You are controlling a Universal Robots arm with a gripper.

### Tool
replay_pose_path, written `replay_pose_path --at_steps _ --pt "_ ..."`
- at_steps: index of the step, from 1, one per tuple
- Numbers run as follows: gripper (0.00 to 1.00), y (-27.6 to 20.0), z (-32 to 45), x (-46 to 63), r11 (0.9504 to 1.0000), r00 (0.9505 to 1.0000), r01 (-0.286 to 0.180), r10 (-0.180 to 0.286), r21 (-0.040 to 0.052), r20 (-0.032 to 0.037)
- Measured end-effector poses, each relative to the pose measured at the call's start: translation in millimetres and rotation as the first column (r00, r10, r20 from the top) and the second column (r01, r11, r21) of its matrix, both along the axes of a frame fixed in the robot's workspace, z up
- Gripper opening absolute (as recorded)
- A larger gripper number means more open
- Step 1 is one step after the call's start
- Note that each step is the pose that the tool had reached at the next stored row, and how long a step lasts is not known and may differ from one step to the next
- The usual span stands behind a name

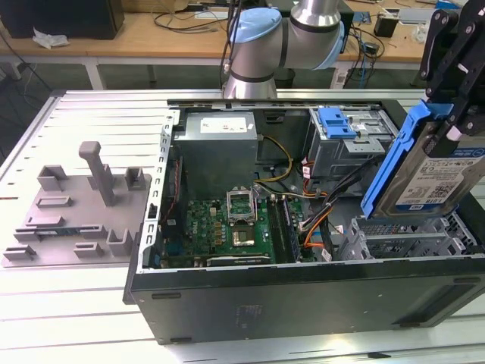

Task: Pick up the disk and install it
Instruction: 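Insert the disk into the insertion slot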

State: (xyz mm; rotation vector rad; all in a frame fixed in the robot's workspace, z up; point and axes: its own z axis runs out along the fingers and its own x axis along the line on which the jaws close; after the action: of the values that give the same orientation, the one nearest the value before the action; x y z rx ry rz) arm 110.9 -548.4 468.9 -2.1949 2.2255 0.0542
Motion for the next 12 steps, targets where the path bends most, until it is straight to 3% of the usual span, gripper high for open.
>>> replay_pose_path --at_steps 12 --pt "0.36 0.0 -4.1 0.0 1.0000 1.0000 -0.007 0.007 0.0000 0.0000"
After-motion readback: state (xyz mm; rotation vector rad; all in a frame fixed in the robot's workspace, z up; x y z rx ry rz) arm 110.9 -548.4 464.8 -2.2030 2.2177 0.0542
